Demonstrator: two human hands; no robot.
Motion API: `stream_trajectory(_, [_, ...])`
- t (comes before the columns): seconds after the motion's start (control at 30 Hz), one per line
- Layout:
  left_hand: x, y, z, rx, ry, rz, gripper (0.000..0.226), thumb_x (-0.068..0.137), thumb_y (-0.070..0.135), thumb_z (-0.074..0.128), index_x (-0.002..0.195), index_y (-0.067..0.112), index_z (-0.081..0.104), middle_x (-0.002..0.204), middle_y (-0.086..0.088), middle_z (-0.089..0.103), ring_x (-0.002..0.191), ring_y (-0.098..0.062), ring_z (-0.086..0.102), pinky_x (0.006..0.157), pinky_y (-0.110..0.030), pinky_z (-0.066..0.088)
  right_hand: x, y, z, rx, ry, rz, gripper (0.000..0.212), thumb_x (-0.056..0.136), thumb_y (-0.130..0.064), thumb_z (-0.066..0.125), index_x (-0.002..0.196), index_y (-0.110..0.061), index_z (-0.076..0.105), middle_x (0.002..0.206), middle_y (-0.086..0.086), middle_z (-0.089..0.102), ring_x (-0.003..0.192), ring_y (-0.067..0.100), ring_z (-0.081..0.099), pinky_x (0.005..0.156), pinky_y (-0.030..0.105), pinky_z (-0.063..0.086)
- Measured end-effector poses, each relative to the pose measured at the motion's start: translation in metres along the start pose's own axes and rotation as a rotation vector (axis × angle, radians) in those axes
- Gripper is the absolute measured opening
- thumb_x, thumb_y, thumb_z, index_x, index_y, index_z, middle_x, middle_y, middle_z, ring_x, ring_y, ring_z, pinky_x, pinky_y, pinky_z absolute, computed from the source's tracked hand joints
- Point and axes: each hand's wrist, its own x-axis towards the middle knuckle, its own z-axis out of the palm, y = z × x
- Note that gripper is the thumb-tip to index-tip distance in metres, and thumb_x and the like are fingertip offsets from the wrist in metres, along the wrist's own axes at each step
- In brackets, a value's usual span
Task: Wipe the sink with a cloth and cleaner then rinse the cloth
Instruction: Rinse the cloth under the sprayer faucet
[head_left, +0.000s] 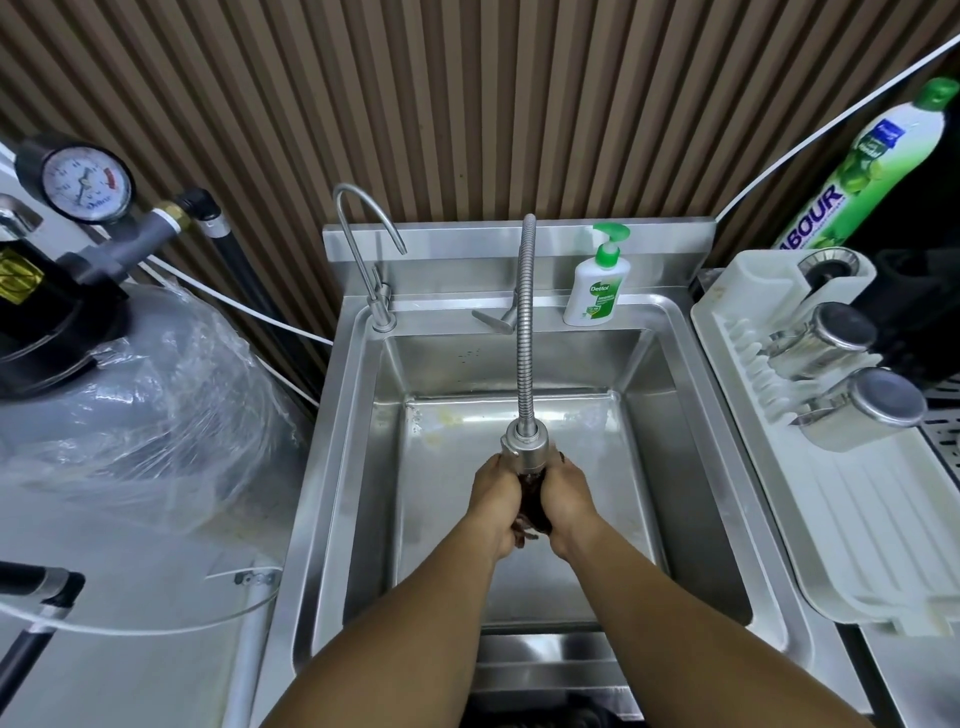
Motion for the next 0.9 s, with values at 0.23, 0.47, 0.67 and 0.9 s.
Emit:
stream_trajectory(0.23, [0.006,-0.003,0.011,-0.076,0.036,0.015,0.019,0.086,0.031,0.059,0.075,0.016,0.055,0.058,0.001,0.052,0.052,-0.017,0.045,0.046,-0.021,0.033,0.000,0.001,0.017,0.018,0.082,-0.064,0.032,0.083,-0.035,0.060,0.061,-0.018,0.046,0.056,0.002,0.052,0.050,0.018,0.046,0.050,0.028,0.038])
stream_trajectory(0.47, [0.013,0.000,0.010,-0.115,0.118,0.028,0.026,0.080,0.020,0.069,0.064,0.014,0.049,0.053,-0.005,0.047,0.051,-0.019,0.041,0.049,-0.023,0.031,0.013,0.002,0.019,0.071,0.130,-0.030,0.036,0.083,-0.010,0.064,0.056,-0.016,0.041,0.051,0.002,0.043,0.049,0.018,0.039,0.047,0.025,0.034])
stream_trajectory(0.67, [0.016,0.002,0.010,-0.114,0.145,0.051,0.023,0.078,0.011,0.065,0.059,0.014,0.052,0.059,-0.008,0.050,0.061,-0.023,0.047,0.055,-0.029,0.035,0.019,0.001,0.021,0.068,0.145,-0.032,0.037,0.081,-0.007,0.071,0.058,-0.013,0.043,0.051,0.003,0.043,0.049,0.018,0.038,0.047,0.023,0.033])
stream_trajectory(0.9, [0.018,0.000,0.009,-0.063,0.153,0.061,0.024,0.082,0.005,0.063,0.064,0.009,0.047,0.057,-0.008,0.045,0.052,-0.021,0.039,0.046,-0.020,0.031,0.025,0.004,0.020,0.084,0.125,-0.024,0.030,0.079,-0.007,0.075,0.064,-0.009,0.049,0.053,0.005,0.046,0.049,0.019,0.041,0.045,0.024,0.035])
